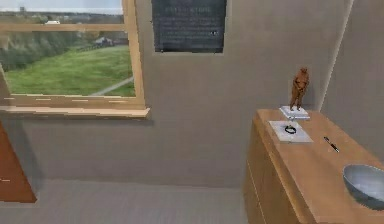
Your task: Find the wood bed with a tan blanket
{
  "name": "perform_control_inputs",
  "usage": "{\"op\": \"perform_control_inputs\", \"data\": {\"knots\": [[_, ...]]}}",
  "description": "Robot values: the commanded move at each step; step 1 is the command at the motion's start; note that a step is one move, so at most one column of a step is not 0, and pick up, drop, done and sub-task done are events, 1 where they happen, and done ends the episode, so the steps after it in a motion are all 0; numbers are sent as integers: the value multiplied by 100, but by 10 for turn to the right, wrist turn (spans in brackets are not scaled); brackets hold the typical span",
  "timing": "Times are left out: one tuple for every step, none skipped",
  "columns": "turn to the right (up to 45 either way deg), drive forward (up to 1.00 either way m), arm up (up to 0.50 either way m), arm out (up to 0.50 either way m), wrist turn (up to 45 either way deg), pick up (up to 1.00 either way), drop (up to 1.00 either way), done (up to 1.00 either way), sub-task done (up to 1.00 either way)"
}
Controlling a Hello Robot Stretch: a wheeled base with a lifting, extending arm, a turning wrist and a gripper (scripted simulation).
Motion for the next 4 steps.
{"op": "perform_control_inputs", "data": {"knots": [[60, 0, 0, 0, 0, 0, 0, 0, 0], [0, 30, 0, 0, 0, 0, 0, 0, 0], [-450, 0, 0, 0, 0, 0, 0, 0, 0], [-450, 0, 0, 0, 0, 0, 0, 0, 0]]}}
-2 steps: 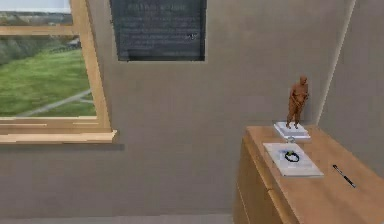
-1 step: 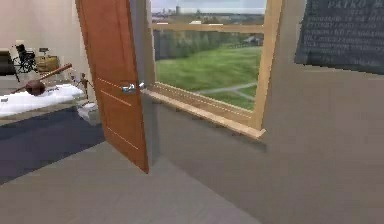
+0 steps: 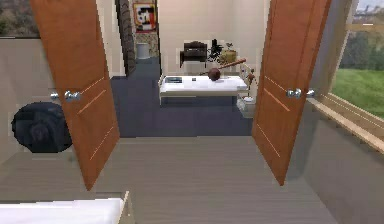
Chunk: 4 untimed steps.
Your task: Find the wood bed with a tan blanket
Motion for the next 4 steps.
{"op": "perform_control_inputs", "data": {"knots": [[-30, 0, 0, 0, 0, 0, 0, 0, 0], [0, 100, 0, 0, 0, 0, 0, 0, 0], [0, 20, 0, 0, 0, 0, 0, 0, 0], [-150, 0, 0, 0, 0, 0, 0, 0, 0]]}}
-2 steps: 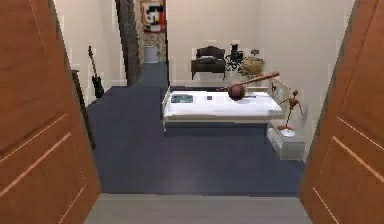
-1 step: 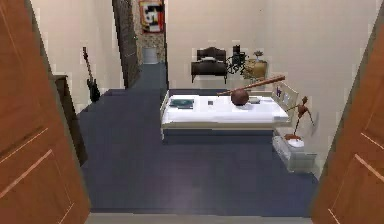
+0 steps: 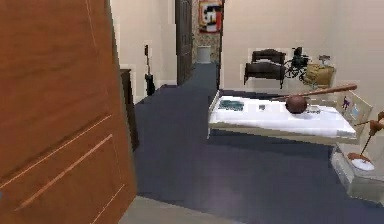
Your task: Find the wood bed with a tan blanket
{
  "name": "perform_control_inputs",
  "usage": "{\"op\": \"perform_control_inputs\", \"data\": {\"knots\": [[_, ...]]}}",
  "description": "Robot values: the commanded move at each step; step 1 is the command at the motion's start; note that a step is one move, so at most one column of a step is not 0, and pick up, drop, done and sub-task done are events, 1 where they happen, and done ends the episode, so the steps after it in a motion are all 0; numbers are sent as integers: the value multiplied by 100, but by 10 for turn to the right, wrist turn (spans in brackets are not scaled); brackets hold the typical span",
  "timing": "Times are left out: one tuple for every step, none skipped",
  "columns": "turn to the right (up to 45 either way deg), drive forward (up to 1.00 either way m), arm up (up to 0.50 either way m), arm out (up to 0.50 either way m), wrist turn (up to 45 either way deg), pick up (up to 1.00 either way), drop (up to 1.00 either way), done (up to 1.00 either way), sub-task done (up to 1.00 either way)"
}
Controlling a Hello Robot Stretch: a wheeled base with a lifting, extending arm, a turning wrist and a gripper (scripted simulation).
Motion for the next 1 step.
{"op": "perform_control_inputs", "data": {"knots": [[-30, 0, 0, 0, 0, 0, 0, 0, 0]]}}
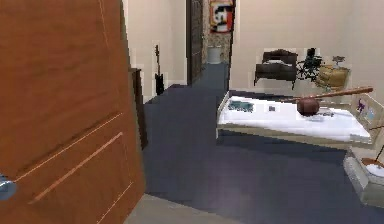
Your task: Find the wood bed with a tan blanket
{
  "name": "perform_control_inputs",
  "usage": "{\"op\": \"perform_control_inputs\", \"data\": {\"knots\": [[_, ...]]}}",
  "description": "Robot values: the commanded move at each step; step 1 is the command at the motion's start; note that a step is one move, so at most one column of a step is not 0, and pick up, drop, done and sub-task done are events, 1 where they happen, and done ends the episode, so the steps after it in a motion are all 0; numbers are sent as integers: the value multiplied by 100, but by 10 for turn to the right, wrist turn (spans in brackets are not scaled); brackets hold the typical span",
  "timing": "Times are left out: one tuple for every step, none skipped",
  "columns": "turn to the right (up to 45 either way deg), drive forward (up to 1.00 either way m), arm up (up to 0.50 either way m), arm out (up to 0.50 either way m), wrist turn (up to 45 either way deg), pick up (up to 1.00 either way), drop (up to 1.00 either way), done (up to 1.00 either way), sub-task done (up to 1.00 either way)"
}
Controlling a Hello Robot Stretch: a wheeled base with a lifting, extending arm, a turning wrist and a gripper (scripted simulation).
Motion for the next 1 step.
{"op": "perform_control_inputs", "data": {"knots": [[-450, 0, 0, 0, 0, 0, 0, 0, 0]]}}
